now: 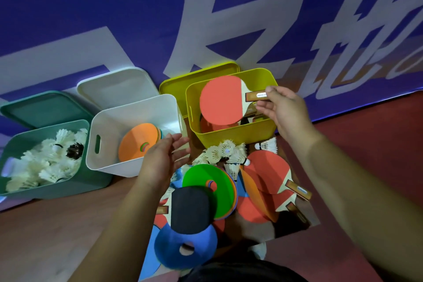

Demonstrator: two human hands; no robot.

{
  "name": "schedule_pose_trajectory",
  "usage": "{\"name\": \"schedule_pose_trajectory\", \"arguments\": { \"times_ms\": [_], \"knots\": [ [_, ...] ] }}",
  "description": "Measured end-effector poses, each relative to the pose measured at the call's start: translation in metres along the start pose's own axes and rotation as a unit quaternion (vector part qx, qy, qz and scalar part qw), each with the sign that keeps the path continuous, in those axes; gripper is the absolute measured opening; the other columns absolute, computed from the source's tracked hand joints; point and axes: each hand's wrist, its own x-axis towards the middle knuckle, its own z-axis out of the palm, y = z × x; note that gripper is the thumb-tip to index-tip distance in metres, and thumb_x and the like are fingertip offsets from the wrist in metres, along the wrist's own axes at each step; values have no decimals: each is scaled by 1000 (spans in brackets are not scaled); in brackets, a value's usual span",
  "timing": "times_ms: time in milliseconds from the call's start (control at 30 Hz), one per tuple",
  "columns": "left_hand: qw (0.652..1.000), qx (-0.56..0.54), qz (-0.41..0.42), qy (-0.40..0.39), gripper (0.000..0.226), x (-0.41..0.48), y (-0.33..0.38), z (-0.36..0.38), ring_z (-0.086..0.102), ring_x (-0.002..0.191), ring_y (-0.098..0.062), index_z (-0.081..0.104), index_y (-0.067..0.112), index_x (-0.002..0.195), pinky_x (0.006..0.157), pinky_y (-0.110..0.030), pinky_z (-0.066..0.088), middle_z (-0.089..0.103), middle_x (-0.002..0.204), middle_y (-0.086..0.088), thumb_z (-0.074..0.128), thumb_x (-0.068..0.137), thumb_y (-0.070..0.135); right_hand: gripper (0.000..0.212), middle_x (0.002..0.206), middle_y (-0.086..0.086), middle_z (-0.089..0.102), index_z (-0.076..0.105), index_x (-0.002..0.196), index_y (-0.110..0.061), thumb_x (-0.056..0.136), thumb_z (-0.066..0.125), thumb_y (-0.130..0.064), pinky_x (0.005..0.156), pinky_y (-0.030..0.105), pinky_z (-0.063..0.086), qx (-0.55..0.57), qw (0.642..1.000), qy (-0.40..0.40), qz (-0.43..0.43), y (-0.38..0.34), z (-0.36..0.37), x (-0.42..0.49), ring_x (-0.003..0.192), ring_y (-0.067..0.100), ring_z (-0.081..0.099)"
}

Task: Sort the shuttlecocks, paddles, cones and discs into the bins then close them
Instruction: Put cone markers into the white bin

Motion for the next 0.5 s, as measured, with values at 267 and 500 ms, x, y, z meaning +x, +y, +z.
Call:
{"name": "schedule_pose_trajectory", "arguments": {
  "times_ms": [267,500],
  "knots": [
    [985,160,-63,0,43,-20,-52,-22,73,85,-29,71,15,116,76,-41,56,80,108,-5,42,111,46,10,106,15,75,64,96,-18,105,66,-20,89,42,65,-98,993,38,54,26,32,50,96,26,78],
    [943,325,-64,-33,38,-17,-81,-47,74,78,-28,70,12,104,77,-49,60,78,98,-7,50,108,45,37,100,15,70,59,138,5,102,51,0,107,43,56,-86,984,55,144,49,45,68,102,26,75]
  ]
}}
